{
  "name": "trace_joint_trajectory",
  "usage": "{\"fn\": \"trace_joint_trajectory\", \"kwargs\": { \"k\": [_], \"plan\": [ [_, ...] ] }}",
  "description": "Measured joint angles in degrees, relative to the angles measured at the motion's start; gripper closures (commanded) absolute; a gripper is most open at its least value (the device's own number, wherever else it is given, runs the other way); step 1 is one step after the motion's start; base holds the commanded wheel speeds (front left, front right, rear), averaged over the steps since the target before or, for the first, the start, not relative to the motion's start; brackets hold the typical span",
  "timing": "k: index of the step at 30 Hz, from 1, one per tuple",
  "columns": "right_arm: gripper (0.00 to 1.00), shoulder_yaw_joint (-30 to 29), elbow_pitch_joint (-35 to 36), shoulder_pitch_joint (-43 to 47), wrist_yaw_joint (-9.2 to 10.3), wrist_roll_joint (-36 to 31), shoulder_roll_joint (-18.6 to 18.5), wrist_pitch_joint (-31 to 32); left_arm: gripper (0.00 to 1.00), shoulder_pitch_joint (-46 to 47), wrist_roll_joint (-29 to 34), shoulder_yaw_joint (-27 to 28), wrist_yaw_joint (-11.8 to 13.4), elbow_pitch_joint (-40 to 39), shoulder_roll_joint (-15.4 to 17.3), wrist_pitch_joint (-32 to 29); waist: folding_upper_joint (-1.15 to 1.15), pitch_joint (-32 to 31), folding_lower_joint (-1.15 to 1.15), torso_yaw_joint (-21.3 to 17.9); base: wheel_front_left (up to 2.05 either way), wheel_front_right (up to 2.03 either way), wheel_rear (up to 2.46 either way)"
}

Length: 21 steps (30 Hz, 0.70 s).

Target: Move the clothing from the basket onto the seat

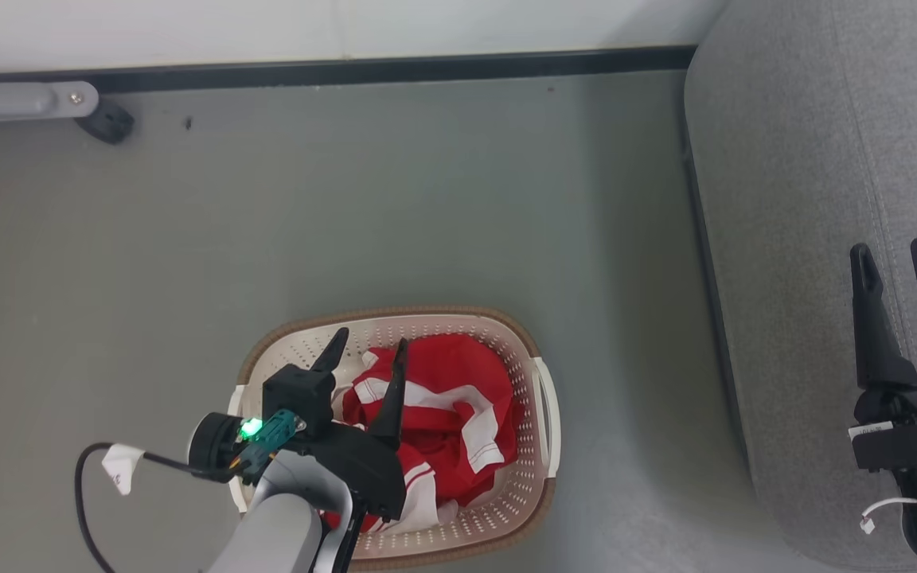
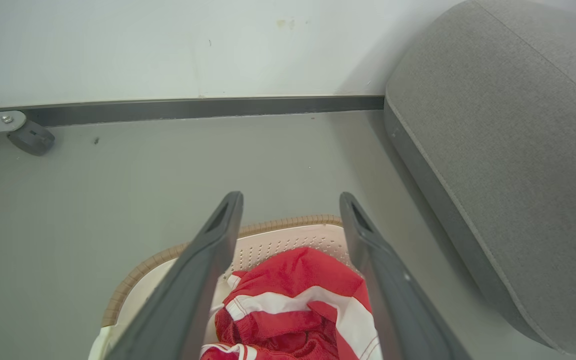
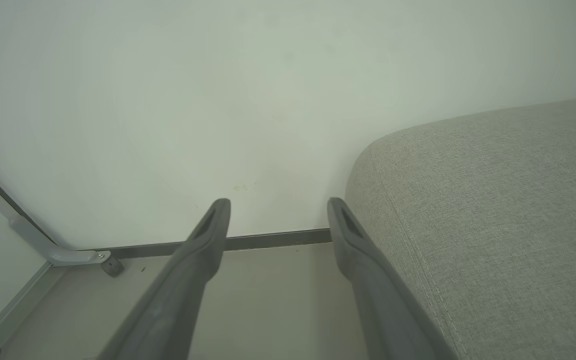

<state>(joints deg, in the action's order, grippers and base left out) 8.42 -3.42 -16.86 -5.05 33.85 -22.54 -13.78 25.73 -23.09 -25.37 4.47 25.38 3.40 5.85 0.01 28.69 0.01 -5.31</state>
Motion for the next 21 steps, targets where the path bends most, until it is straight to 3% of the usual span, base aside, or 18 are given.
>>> {"fn": "trace_joint_trajectory", "kwargs": {
  "k": [21],
  "plan": [
    [0.00, -0.2, 3.2, -8.3, -1.32, 4.0, 0.1, -0.5, 0.00, 11.2, 0.0, -6.0, -2.0, 15.6, -0.7, -5.1, 0.00, 9.8, 0.00, -3.3, 0.00, 0.00, 0.00]
  ]
}}
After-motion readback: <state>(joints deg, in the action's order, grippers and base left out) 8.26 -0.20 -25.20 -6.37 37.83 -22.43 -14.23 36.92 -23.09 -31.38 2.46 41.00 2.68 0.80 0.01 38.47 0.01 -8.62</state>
